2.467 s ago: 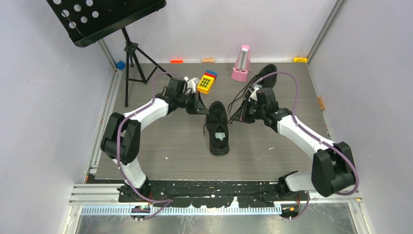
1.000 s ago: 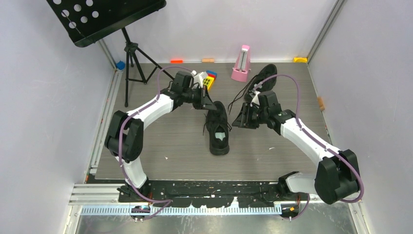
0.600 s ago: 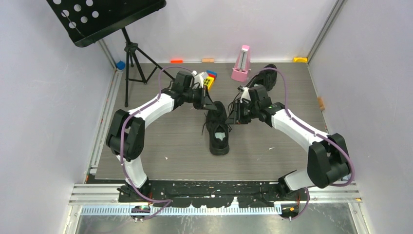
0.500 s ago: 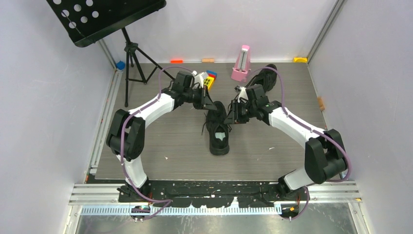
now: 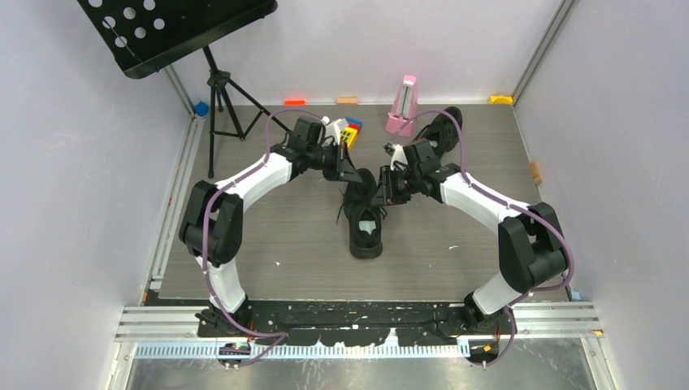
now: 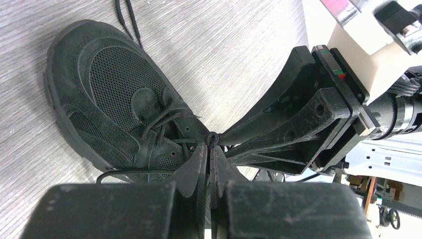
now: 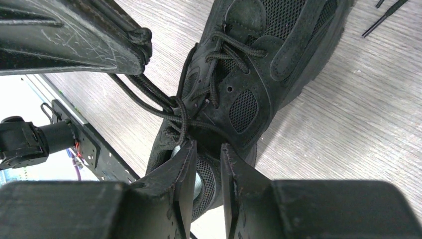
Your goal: Tie the shoes
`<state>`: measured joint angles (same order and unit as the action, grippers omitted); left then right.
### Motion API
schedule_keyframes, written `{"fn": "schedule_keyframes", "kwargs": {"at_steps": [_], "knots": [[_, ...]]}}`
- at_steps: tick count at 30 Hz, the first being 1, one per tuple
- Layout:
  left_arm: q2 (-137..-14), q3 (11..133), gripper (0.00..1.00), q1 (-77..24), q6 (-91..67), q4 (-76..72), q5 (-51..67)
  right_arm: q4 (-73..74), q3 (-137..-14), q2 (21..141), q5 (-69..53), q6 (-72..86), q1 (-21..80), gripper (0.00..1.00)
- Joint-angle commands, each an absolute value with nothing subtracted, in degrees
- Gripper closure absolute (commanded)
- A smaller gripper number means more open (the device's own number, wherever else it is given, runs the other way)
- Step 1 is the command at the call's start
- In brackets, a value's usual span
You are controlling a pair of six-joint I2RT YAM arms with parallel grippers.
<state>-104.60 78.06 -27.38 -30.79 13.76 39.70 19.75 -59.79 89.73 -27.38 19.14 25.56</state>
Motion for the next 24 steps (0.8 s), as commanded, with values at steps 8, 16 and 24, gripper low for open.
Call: {"fn": "schedule_keyframes", "kwargs": {"at_steps": [8,16,24], "knots": [[-105.6,80.6,1.00,-27.6,-29.4,14.6,40.8,19.2,-63.5,92.6,-30.3,17.3,26.7,0.83],[-105.3,80.9,1.00,-27.6,-28.6,16.1,40.3,19.6,-62.8,90.8,-31.4,17.7,26.7,1.00],[-104.3,81.1,1.00,-27.6,-27.0,19.2,37.5,23.3,-62.1,87.8,-27.8,20.4,26.7,1.00]]}}
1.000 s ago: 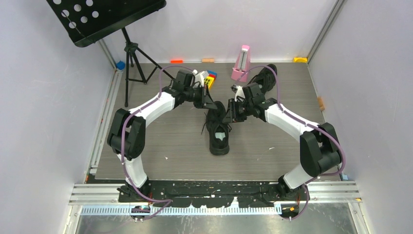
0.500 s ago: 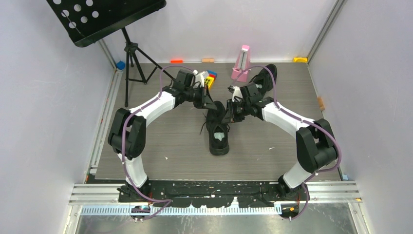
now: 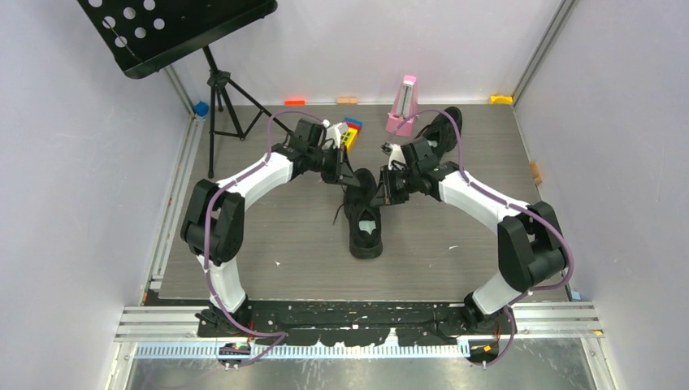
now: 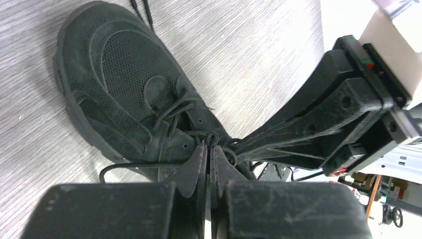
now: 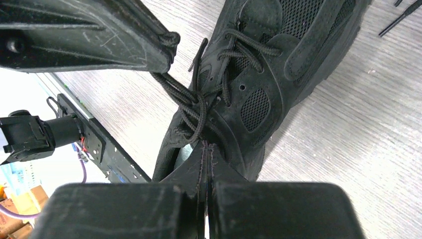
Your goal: Tie the shoes
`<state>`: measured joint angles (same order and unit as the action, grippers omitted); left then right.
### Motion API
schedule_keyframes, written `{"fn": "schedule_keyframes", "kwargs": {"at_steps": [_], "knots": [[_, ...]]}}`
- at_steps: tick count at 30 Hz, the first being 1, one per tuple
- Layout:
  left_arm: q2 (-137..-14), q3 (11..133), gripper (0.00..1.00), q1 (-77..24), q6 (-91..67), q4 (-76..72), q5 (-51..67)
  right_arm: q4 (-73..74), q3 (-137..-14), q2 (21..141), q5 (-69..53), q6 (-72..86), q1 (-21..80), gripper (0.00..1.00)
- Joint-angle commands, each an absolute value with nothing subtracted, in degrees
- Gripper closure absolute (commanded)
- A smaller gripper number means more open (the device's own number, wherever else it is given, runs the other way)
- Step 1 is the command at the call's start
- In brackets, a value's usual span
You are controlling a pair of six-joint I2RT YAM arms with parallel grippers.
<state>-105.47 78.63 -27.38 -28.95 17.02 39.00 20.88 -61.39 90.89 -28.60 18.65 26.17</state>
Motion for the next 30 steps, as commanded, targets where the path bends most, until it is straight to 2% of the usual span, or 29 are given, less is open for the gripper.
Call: {"fn": "schedule_keyframes", "kwargs": {"at_steps": [1,30], "knots": [[-104.3,81.1,1.00,-27.6,-26.9,19.8,36.7,24.0,-62.0,87.7,-27.3,20.9,26.7,1.00],[-104.4,81.6,1.00,-27.3,-24.6,24.0,30.5,31.3,-62.2,83.6,-21.9,21.2,25.1,1.00]]}}
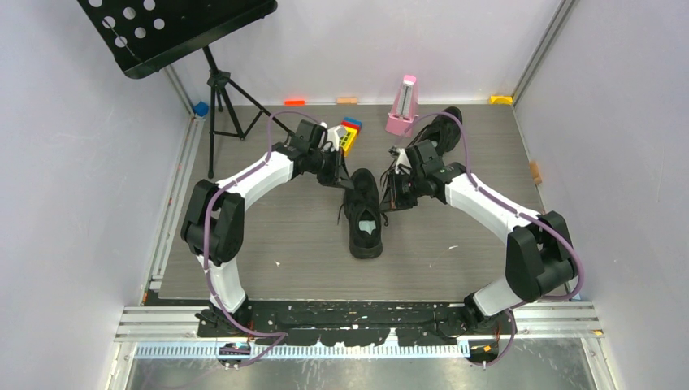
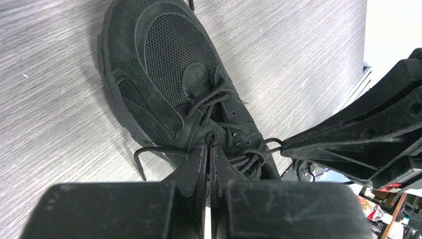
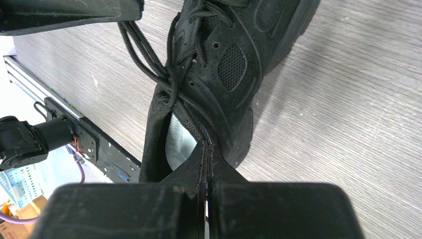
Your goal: Tie the shoes
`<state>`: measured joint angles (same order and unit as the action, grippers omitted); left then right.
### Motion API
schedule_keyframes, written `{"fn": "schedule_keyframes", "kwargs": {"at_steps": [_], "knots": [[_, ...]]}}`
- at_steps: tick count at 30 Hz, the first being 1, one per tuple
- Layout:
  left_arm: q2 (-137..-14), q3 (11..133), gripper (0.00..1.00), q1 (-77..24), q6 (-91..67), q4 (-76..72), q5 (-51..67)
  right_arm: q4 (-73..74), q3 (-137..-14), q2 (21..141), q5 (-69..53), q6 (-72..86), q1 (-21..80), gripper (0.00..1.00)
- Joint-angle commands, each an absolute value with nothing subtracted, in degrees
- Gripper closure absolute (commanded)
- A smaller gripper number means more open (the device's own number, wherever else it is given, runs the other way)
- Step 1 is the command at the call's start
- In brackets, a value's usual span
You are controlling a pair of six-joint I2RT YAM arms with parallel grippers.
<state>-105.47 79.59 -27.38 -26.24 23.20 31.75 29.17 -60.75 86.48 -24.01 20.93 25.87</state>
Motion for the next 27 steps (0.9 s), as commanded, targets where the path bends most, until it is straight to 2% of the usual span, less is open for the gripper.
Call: {"fn": "schedule_keyframes", "kwargs": {"at_steps": [1,10,18,27], "knots": [[-104.3,81.6,1.00,-27.3,-24.6,24.1,30.3,31.9,-62.4,83.8,-21.6,21.1,25.1,1.00],[-104.5,80.8,1.00,-27.2,-23.8,25.0,29.3,35.0,-62.9,85.5,-22.2,20.2,25.1,1.00],[-105.9,80.1,1.00,-27.2,-22.5,27.9,24.7,38.5,-62.7,86.9,-17.3,20.8,25.1,1.00],[-108.0,76.3,1.00,-27.4,-22.7,27.1,24.5,34.9,-58.9,90.6,-17.3,22.0,27.7,1.00]]}}
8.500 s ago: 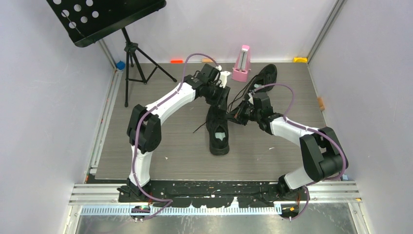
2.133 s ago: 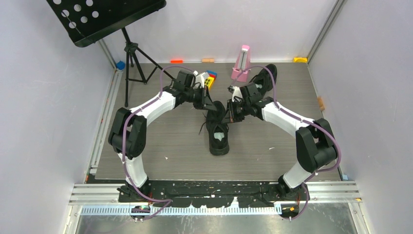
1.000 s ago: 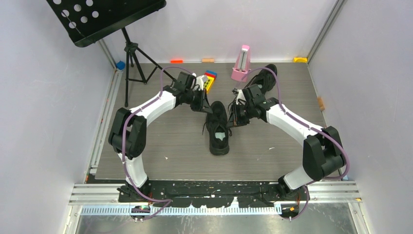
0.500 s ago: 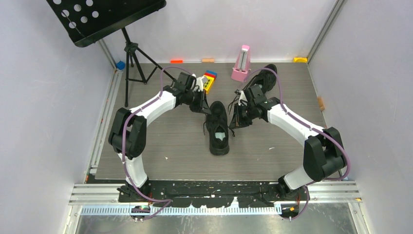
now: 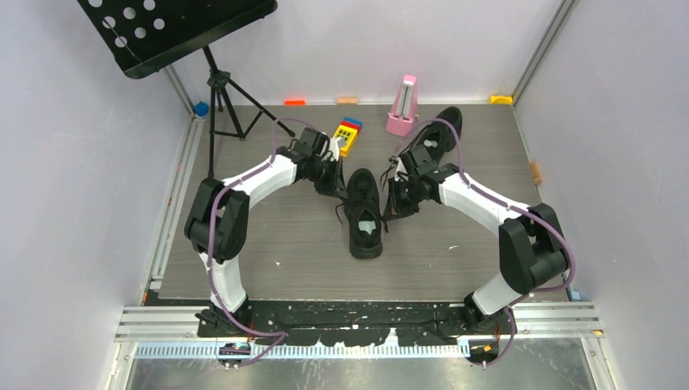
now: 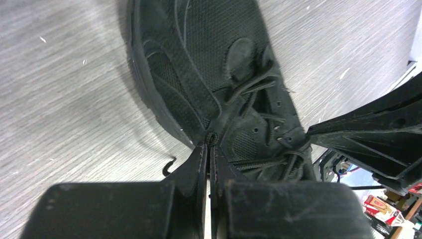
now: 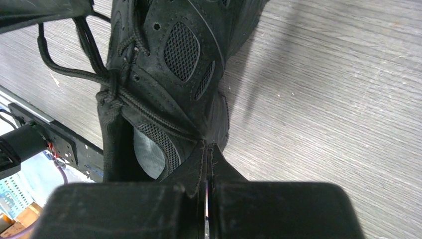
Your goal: Tie the shoes
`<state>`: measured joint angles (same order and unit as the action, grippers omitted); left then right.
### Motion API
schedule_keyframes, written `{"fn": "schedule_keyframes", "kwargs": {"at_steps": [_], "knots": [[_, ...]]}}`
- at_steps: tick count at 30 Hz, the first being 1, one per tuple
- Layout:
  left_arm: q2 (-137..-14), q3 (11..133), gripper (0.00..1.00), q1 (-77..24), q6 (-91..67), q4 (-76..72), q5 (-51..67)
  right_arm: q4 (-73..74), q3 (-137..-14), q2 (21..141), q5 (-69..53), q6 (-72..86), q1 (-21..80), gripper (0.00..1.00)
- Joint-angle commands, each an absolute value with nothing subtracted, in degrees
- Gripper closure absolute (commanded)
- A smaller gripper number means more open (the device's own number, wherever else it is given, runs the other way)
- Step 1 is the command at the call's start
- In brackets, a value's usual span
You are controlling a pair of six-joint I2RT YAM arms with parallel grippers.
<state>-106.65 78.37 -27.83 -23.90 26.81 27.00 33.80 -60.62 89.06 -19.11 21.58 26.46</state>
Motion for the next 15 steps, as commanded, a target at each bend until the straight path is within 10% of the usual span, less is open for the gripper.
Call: {"fn": "schedule_keyframes", "kwargs": {"at_steps": [1,15], "knots": [[-108.2,75.6,1.00,-27.4,-22.7,26.9,24.4,34.3,-58.3,90.8,-17.2,22.2,28.0,1.00],[-107.5,69.3,1.00,-28.1,-25.6,18.6,27.8,23.6,-51.3,82.3,-14.4,26.1,29.1,1.00]]}}
